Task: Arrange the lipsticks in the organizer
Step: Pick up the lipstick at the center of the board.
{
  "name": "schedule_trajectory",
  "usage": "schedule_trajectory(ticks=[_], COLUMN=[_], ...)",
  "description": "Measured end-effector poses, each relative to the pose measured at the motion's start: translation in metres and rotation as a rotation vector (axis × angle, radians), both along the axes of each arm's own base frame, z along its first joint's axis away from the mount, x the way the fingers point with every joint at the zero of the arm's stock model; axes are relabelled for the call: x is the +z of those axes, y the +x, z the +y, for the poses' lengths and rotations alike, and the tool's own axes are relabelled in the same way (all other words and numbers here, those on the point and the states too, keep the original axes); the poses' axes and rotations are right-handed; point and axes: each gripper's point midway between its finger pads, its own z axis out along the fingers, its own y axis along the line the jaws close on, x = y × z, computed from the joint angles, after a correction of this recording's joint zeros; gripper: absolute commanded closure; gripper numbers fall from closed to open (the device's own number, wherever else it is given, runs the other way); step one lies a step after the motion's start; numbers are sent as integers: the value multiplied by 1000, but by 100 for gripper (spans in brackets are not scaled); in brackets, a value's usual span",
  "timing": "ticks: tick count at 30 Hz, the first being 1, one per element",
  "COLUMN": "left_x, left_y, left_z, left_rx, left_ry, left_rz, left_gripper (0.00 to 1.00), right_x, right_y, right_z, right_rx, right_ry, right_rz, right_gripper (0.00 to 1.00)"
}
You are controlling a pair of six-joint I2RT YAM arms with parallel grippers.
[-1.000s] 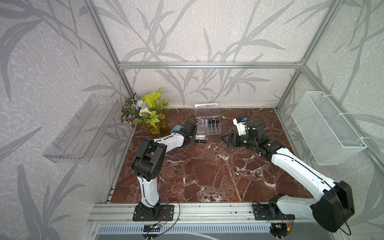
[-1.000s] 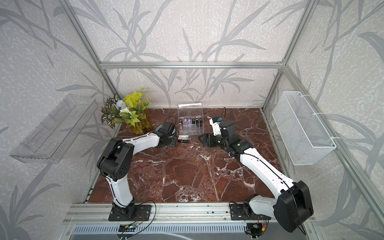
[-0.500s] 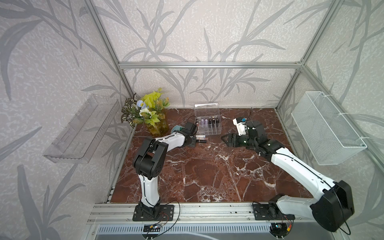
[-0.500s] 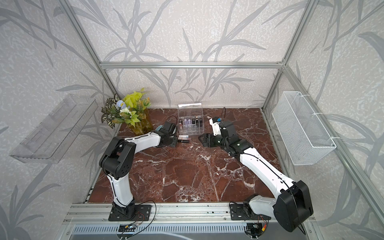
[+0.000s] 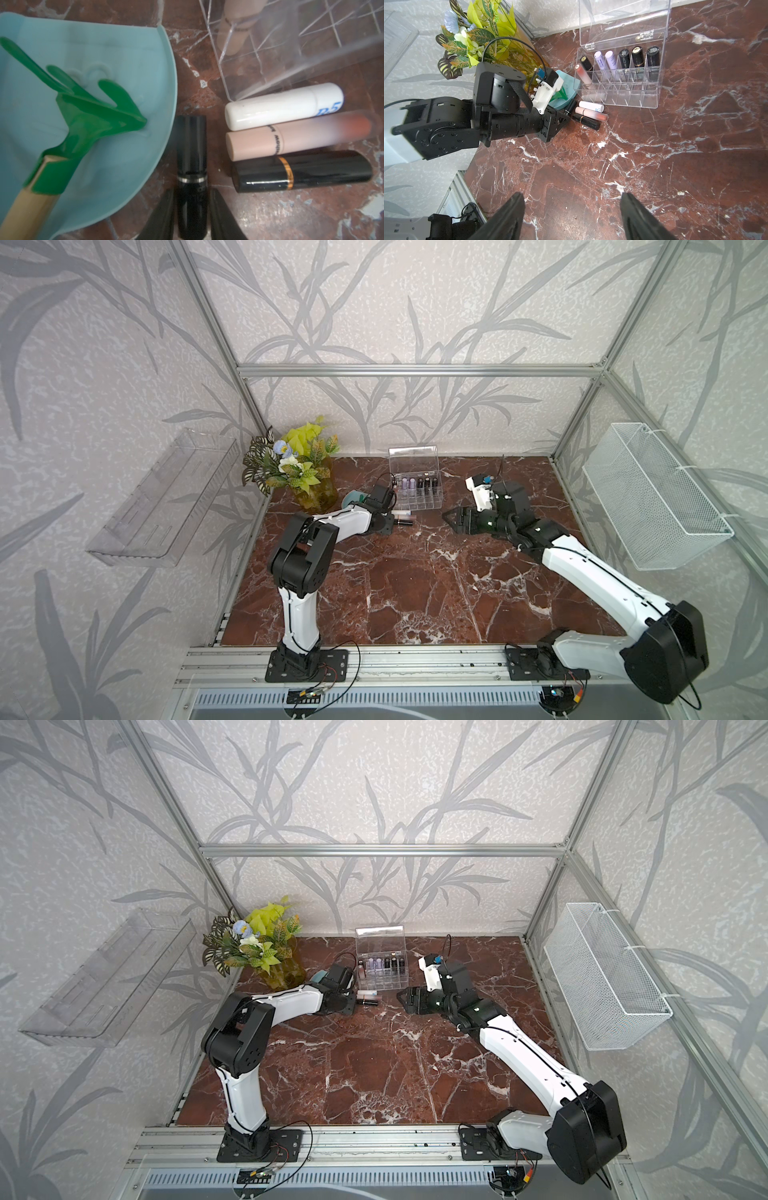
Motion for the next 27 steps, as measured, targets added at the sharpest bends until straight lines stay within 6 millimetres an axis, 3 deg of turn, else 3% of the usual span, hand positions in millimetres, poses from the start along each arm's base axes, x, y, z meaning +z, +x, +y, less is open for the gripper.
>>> schedule_trajectory(ticks=[6, 15, 18, 21, 27], left_x=[0, 12, 31, 65, 136], left_y=[0, -14, -22, -32, -67], left_z=[-3, -8, -9, -13, -36], left_rx=[-1, -15, -21, -42, -155], left_ry=[-3, -19, -52, -131, -375], left_rz=[-3, -20, -47, -94, -188], left_gripper=[79, 80, 80, 80, 80], right_x=[0, 0, 2, 9, 42], right_y=[0, 0, -2, -2, 1], right_z=[0, 0, 2, 0, -14], right_rx=[0, -2, 12, 27, 60], right_ry=[0, 5, 32, 85, 261], right_rz=[0, 5, 18, 34, 43], right_gripper=[24, 24, 23, 18, 11])
